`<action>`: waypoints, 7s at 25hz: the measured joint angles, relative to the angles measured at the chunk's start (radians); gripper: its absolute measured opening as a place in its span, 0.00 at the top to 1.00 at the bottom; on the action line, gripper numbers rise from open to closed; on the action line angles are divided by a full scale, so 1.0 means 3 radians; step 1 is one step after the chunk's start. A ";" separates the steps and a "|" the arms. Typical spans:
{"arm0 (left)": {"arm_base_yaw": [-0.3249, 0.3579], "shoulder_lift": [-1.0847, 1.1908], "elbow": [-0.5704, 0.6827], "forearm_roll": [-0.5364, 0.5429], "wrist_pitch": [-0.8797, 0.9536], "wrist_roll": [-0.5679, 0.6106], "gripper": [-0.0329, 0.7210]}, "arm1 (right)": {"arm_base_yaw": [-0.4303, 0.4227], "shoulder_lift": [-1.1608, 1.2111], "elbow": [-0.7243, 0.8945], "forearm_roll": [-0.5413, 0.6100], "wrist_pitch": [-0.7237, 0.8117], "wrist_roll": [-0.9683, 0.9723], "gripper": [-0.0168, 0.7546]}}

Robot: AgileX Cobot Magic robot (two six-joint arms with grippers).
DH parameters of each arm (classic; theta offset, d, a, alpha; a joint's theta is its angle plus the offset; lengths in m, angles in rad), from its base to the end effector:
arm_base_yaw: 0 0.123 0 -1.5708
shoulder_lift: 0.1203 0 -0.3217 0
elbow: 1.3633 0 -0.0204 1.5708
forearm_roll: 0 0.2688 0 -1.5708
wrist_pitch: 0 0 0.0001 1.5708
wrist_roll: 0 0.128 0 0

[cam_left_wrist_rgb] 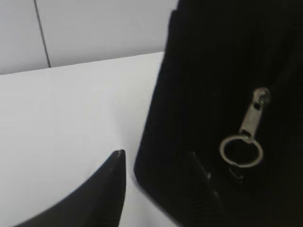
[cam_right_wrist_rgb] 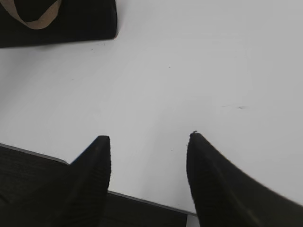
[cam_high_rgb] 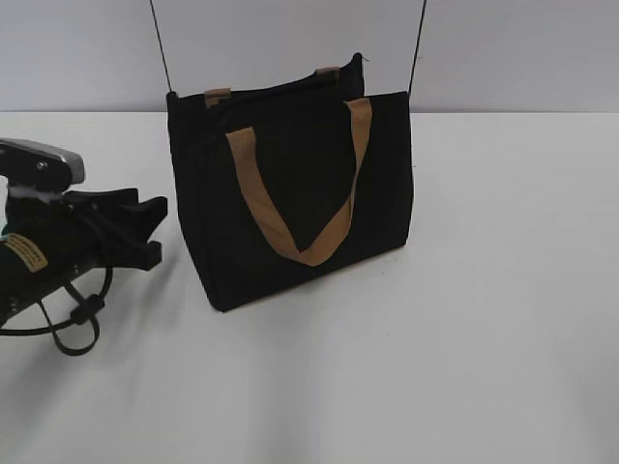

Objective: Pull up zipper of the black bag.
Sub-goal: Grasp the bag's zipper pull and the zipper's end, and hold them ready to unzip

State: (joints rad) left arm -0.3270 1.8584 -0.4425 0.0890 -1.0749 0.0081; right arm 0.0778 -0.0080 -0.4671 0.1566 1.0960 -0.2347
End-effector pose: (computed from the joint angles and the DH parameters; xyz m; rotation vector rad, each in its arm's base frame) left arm 0.3143 -0.1172 0.1299 0.3983 1.7898 -0.2661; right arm 0.0049 0.0182 0.2556 -0.3342 2.0684 0.0948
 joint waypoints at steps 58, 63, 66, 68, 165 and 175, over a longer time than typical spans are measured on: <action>-0.0006 0.0912 -0.0479 0.0647 -0.0459 -0.0440 0.70 | 0.0000 0.0000 0.0000 0.0000 0.0000 0.0003 0.46; -0.0006 0.0912 -0.0479 0.0654 -0.0459 -0.0487 0.70 | 0.0000 0.0000 0.0000 0.0000 0.0000 0.0003 0.46; -0.0006 0.0912 -0.0479 0.0681 -0.0459 -0.0571 0.70 | 0.0000 0.0000 0.0000 0.0000 0.0000 0.0003 0.46; -0.0006 0.0912 -0.0479 0.0689 -0.0459 -0.0597 0.69 | 0.0000 0.0000 0.0000 0.0000 0.0000 0.0003 0.46; -0.0006 -0.1747 0.0523 0.0836 0.0210 -0.0600 0.96 | 0.0000 0.1507 -0.0124 0.2179 -0.0991 -0.0913 0.47; -0.0006 -0.1784 0.0525 0.0853 0.0292 -0.0648 0.96 | 0.0000 0.2394 -0.0124 0.3005 -0.1210 -0.2507 0.52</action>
State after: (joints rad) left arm -0.3289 1.3234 -0.2849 0.3449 -0.9872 -0.1862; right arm 0.0778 0.7102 -0.5042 1.0580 0.7331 -0.9869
